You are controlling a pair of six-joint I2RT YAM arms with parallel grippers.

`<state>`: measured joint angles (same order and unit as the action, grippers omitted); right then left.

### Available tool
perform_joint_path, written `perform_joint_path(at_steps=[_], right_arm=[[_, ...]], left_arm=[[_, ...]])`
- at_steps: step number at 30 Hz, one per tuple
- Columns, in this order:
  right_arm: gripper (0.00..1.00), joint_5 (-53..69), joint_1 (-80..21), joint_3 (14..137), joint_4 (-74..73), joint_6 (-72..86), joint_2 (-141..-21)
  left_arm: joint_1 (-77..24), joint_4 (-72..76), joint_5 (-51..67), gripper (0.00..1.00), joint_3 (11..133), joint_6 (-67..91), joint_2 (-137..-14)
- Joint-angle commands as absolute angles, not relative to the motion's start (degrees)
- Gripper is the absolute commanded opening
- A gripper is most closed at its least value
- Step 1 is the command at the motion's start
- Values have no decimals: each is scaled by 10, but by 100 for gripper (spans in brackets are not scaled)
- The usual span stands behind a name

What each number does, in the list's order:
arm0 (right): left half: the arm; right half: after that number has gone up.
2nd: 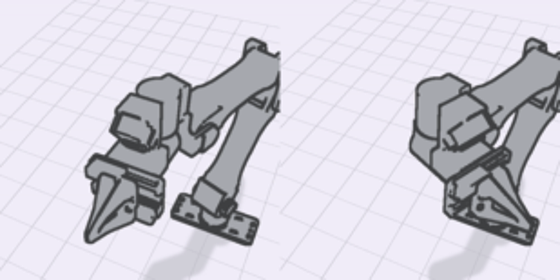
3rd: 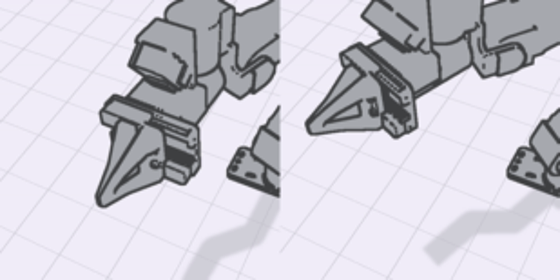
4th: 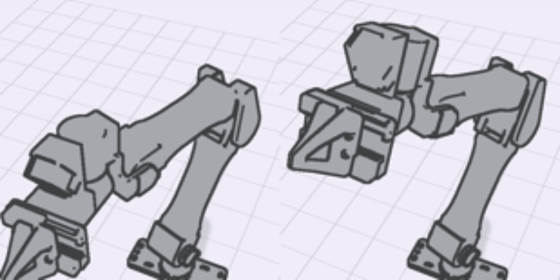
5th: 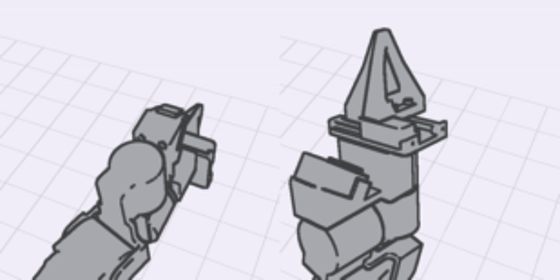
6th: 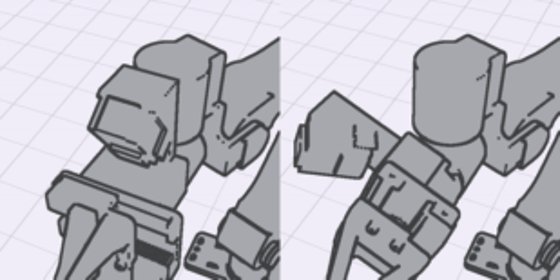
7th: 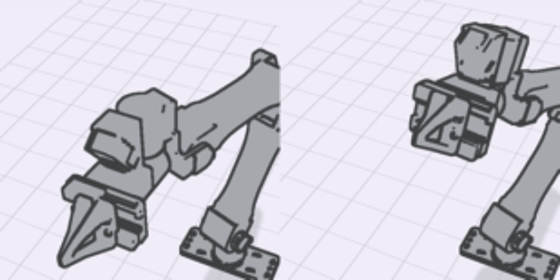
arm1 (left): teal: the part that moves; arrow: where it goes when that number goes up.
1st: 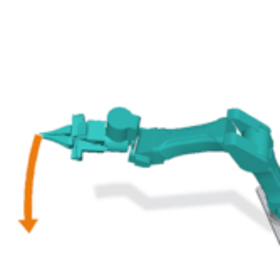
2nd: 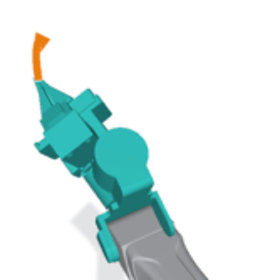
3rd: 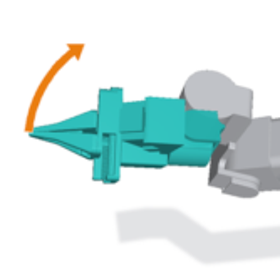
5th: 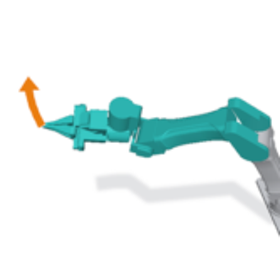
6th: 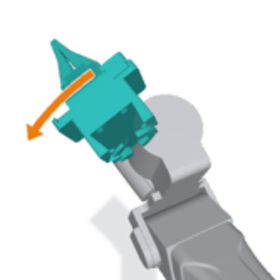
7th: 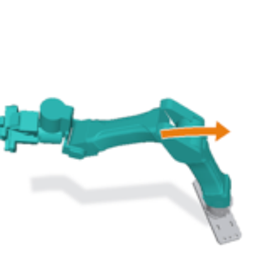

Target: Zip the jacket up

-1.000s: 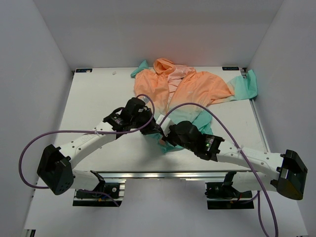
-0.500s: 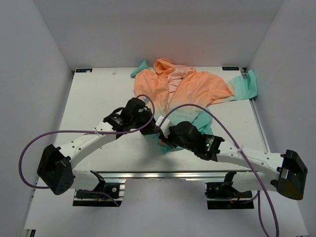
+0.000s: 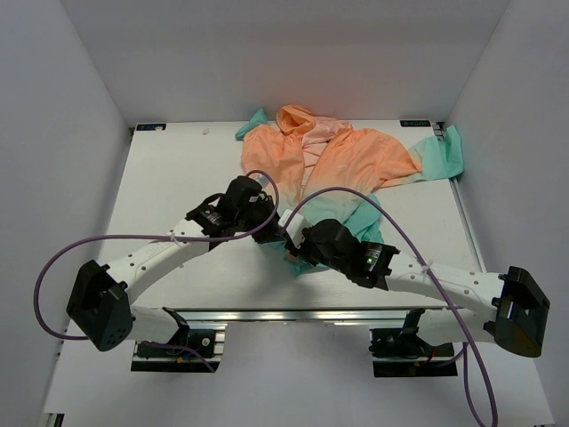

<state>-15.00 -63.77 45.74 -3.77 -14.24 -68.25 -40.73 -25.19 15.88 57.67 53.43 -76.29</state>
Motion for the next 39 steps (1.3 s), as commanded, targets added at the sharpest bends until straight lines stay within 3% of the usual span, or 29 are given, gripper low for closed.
perform_joint_path(at_steps=[1, 6, 10, 16, 19, 39], right_arm=[[35, -162, -641, 467, -20, -148, -679], [14, -178, -640, 462, -13, -145, -671], [5, -170, -640, 464, -17, -142, -662], [7, -127, -640, 473, -34, -142, -657], [2, -112, -640, 482, -53, -146, -664], [0, -210, -635, 482, -6, -106, -671]], left_arm=[[-410, -240, 172, 0, 582, 528, -751], [-410, -238, 172, 0, 579, 526, -750], [-410, -243, 167, 0, 577, 519, -751], [-410, -262, 160, 0, 578, 493, -758], [-410, -263, 161, 0, 578, 479, -759], [-410, -270, 214, 0, 561, 396, -746]])
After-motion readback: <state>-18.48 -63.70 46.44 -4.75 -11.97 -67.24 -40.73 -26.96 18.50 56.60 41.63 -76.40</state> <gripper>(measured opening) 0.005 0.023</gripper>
